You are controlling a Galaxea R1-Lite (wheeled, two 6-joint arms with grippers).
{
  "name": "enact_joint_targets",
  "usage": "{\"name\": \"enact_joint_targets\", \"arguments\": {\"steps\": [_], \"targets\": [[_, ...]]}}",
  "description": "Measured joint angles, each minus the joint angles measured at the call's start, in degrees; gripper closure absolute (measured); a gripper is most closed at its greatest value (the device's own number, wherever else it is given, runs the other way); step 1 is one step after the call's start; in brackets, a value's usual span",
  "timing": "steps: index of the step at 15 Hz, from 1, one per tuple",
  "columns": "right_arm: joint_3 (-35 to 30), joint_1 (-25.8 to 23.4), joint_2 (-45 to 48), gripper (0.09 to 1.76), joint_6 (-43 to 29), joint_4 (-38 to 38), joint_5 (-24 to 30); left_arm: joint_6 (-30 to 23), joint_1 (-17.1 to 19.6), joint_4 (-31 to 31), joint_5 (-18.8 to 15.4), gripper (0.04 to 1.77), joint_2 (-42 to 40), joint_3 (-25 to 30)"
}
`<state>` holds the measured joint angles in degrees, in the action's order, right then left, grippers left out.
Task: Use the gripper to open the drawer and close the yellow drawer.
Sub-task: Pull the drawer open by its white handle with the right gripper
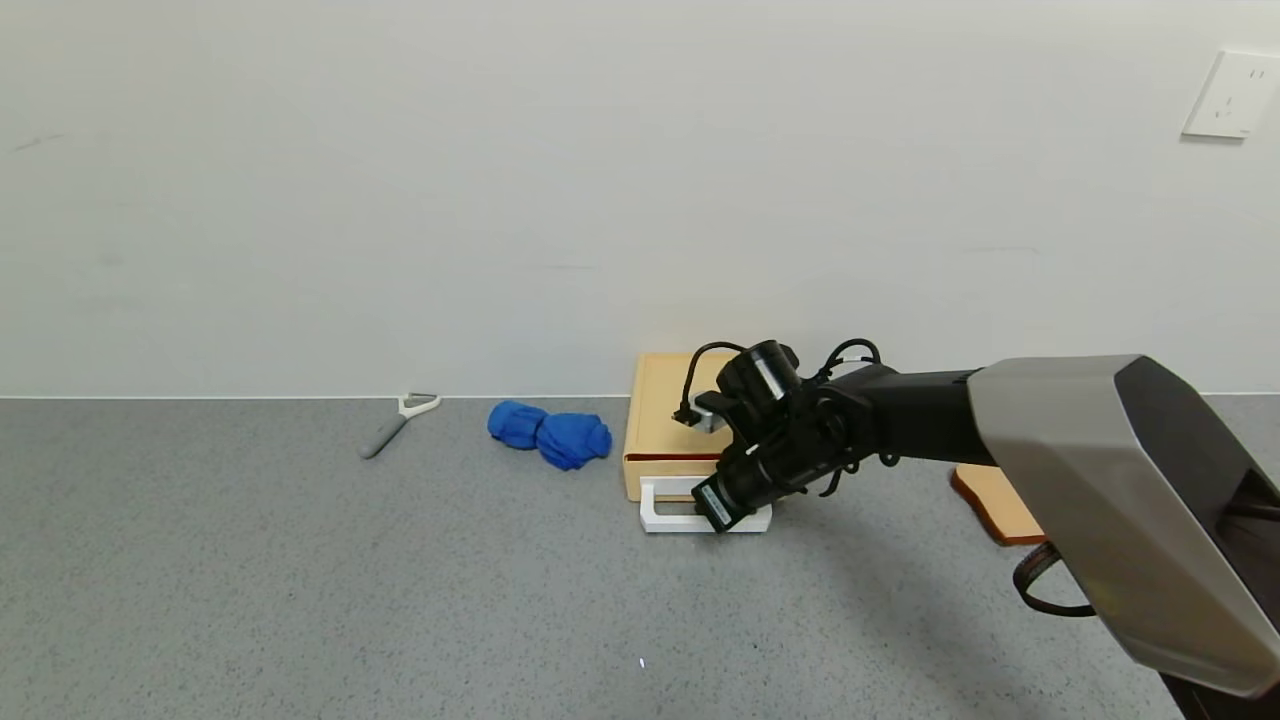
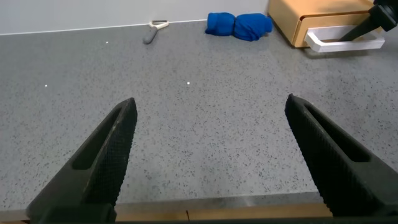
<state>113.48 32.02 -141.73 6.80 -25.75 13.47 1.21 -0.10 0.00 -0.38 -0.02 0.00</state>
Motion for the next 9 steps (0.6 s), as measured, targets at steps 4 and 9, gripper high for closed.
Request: {"name": "enact_joint_targets", "arguments": {"steps": [4, 9], "targets": [[0.0, 0.3, 1.1, 1.73, -0.1, -4.9, 3.3, 0.0, 0.0, 0.0, 0.0, 0.09, 0.0, 0.0], [-0.1, 1.2, 2.6, 1.73, -1.3, -11.2, 4.1, 0.0, 0.0, 0.0, 0.0, 0.09, 0.0, 0.0]]}}
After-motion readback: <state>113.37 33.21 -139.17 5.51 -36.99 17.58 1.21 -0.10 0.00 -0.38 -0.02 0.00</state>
